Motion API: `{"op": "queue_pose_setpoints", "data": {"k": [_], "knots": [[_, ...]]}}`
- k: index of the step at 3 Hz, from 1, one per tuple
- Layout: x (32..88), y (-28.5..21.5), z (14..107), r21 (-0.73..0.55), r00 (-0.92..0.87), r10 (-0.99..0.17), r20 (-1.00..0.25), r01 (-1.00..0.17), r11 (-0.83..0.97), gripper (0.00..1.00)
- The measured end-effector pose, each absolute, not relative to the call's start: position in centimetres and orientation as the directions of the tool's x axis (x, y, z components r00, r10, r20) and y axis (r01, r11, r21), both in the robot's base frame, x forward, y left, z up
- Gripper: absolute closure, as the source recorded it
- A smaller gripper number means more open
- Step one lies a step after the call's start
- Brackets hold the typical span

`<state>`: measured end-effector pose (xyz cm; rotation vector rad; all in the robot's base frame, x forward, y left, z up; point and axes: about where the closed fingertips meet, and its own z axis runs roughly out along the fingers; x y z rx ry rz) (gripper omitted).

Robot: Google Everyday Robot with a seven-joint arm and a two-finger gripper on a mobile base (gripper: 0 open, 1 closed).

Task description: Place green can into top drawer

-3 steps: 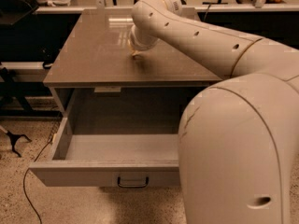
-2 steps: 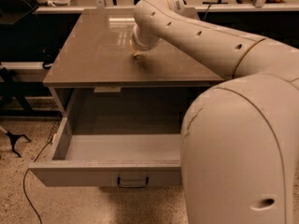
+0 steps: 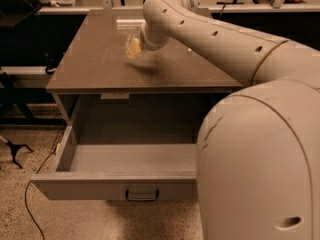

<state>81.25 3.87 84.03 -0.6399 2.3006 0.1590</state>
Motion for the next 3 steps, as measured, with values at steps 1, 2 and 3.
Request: {"op": "queue_pose_setpoints", "data": {"k": [1, 2, 3], "knots": [[82.0, 4.9, 85.2, -0.077, -0.571, -0.393, -0.721, -0.498, 0.864, 0.00], [83.2, 5.0, 86.3, -0.046, -0.532, -0.345, -0.773, -0.495, 0.867, 0.00], [83.4, 1.8, 87.6, -0.020, -0.513, -0.286, -0.809, -0.464, 0.886, 0.00]]}}
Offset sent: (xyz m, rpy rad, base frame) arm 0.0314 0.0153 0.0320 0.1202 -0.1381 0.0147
